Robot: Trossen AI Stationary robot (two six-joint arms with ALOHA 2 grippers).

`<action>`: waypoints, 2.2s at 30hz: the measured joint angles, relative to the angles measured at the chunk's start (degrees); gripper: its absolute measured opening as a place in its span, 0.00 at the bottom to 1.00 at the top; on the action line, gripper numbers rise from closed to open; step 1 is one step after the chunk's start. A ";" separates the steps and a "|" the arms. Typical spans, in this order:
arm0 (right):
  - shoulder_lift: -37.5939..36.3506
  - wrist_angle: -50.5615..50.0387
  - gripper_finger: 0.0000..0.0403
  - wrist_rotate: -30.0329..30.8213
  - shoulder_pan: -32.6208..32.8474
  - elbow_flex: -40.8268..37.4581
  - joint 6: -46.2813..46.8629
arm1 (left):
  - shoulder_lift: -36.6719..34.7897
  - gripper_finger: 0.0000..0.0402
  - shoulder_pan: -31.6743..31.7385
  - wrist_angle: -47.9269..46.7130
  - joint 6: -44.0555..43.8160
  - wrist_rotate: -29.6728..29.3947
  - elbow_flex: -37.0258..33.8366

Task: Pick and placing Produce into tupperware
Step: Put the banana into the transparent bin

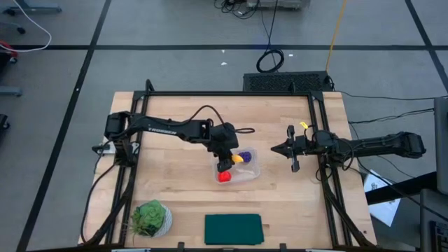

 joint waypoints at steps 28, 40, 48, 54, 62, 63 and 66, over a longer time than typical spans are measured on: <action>0.46 0.23 0.00 -0.13 0.02 0.07 0.00 | 3.59 0.36 -0.43 -2.85 6.99 -3.96 0.00; 0.46 0.39 0.00 -0.13 0.02 0.07 0.00 | 3.59 0.36 1.32 -4.65 8.82 -4.60 0.00; 0.46 0.39 0.00 -0.13 0.02 0.07 0.00 | 3.59 0.36 1.38 -4.52 10.12 -4.62 0.00; 0.46 0.39 0.00 -0.13 0.02 0.07 0.00 | 3.59 0.36 1.03 -4.47 10.72 -6.58 0.00; 0.46 0.37 0.00 -0.13 0.01 0.07 0.00 | 5.52 0.36 1.03 -3.71 10.72 -6.66 -0.08; 0.48 0.33 0.00 -0.13 0.02 0.07 0.00 | 5.82 0.36 0.99 -3.28 10.71 -6.62 -0.07; 0.57 0.35 0.00 -0.13 0.02 0.05 0.00 | 6.86 0.36 0.99 -3.82 10.76 -6.60 -0.09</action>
